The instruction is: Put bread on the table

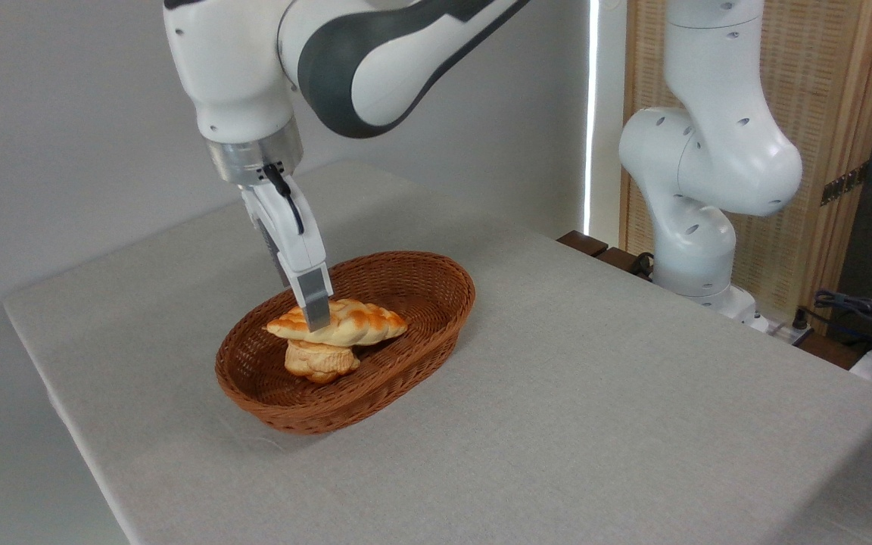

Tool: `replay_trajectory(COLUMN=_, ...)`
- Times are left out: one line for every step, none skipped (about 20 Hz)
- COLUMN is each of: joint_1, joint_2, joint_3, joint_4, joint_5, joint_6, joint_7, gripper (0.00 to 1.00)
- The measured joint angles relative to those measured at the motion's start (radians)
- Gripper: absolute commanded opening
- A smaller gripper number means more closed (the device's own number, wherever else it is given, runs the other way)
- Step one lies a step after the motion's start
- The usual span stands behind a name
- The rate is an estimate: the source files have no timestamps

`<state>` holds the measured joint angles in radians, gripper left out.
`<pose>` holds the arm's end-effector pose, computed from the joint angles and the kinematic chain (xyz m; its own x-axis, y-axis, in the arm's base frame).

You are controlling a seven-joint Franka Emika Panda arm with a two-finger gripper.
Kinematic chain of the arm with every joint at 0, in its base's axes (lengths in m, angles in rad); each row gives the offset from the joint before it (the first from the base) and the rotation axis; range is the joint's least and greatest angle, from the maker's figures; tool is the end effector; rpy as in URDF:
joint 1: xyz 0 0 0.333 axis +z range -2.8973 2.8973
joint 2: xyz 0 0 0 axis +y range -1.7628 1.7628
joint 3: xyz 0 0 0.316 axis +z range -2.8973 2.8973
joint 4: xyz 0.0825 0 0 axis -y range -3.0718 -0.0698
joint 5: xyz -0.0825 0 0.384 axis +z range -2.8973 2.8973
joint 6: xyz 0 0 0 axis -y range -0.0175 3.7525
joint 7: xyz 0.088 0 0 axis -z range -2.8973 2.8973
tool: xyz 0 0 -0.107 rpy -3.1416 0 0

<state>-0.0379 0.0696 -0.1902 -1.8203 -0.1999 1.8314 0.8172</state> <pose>0.5586 -0.1437 0.4908 0.5554 -0.8250 0.1040 -0.8260 -0.5329 0.1836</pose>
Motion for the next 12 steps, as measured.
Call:
replay_trajectory(joint_1=-0.001, joint_2=0.0, joint_3=-0.001, joint_4=-0.005, joint_5=0.0, joint_6=0.001, joint_7=0.0, gripper=1.0)
replay_trajectory(joint_1=-0.004, joint_2=0.001, joint_3=-0.002, joint_4=-0.009, joint_5=0.0, joint_6=0.001, joint_7=0.0, gripper=1.0)
replay_trajectory(joint_1=-0.004, joint_2=0.001, joint_3=-0.002, joint_4=-0.011, joint_5=0.001, joint_6=0.001, joint_7=0.001, gripper=1.0)
replay_trajectory(joint_1=-0.005, joint_2=0.003, joint_3=-0.001, joint_4=-0.013, joint_5=0.006, joint_6=0.001, joint_7=0.005, gripper=1.0)
replay_trajectory(joint_1=-0.005, joint_2=0.004, joint_3=-0.001, joint_4=-0.013, joint_5=0.013, joint_6=0.001, joint_7=0.008, gripper=1.0)
replay_trajectory(joint_1=-0.005, joint_2=0.006, joint_3=-0.001, joint_4=-0.013, joint_5=0.036, joint_6=0.001, joint_7=0.018, gripper=1.0)
replay_trajectory(joint_1=-0.005, joint_2=0.007, joint_3=-0.001, joint_4=-0.013, joint_5=0.047, joint_6=0.001, joint_7=0.023, gripper=1.0)
replay_trajectory(joint_1=-0.005, joint_2=0.009, joint_3=-0.001, joint_4=-0.013, joint_5=0.058, joint_6=0.001, joint_7=0.029, gripper=1.0)
replay_trajectory(joint_1=-0.005, joint_2=0.01, joint_3=-0.001, joint_4=-0.014, joint_5=0.062, joint_6=0.001, joint_7=0.031, gripper=1.0)
replay_trajectory(joint_1=-0.005, joint_2=0.013, joint_3=-0.001, joint_4=-0.014, joint_5=0.066, joint_6=0.001, joint_7=0.035, gripper=1.0)
replay_trajectory(joint_1=-0.005, joint_2=0.014, joint_3=-0.001, joint_4=-0.014, joint_5=0.067, joint_6=0.001, joint_7=0.037, gripper=1.0)
replay_trajectory(joint_1=-0.005, joint_2=0.018, joint_3=-0.001, joint_4=-0.014, joint_5=0.068, joint_6=0.001, joint_7=0.039, gripper=1.0)
